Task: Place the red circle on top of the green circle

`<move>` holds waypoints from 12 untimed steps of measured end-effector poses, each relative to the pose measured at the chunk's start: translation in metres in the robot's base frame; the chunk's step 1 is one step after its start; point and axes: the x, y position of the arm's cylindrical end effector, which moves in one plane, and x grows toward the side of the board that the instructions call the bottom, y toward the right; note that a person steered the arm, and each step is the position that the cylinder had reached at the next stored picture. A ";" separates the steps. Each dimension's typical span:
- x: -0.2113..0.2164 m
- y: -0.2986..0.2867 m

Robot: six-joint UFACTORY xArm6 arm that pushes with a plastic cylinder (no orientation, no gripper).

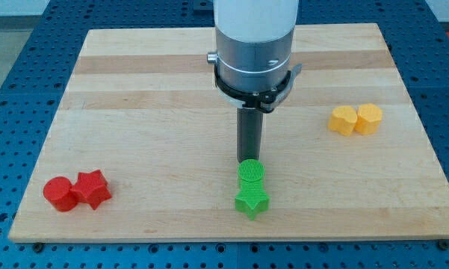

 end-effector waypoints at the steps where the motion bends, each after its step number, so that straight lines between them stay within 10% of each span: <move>1: -0.021 -0.003; 12: 0.104 -0.293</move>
